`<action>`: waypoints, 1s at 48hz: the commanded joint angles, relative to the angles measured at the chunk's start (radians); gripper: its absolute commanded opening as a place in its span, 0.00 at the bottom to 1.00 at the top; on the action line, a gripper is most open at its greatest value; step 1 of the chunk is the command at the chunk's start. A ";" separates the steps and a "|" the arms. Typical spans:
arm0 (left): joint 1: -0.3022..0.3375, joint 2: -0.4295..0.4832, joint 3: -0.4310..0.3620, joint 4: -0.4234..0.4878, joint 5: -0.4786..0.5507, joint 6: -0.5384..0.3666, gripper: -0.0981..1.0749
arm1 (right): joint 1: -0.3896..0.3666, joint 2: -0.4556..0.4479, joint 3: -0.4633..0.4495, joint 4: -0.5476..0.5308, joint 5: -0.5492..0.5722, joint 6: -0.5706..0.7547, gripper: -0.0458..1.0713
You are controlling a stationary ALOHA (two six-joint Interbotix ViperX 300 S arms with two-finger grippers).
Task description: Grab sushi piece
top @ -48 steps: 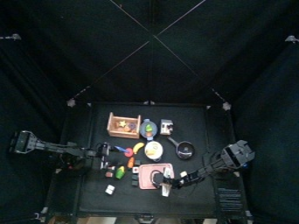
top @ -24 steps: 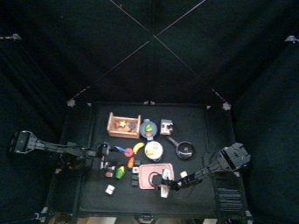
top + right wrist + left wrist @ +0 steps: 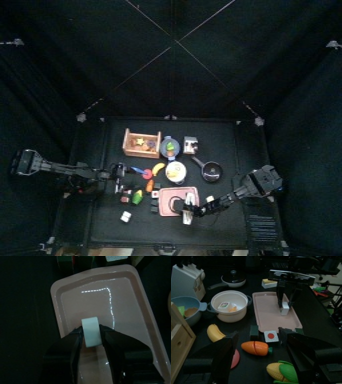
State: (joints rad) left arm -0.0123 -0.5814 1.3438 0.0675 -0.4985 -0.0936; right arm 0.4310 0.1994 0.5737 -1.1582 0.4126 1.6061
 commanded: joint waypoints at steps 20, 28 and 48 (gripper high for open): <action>-0.002 0.002 -0.012 -0.002 -0.005 0.002 0.92 | -0.009 -0.115 -0.009 -0.005 0.051 0.000 0.53; -0.002 0.002 -0.012 -0.002 -0.005 0.002 0.92 | -0.014 -0.115 -0.009 -0.002 0.051 0.000 0.53; -0.002 0.002 -0.012 -0.002 -0.005 0.000 0.92 | -0.021 -0.117 -0.011 -0.006 0.054 0.000 0.53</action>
State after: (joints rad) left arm -0.0123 -0.5814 1.3438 0.0675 -0.4985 -0.0936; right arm 0.4203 0.1258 0.5752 -1.1597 0.4617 1.6061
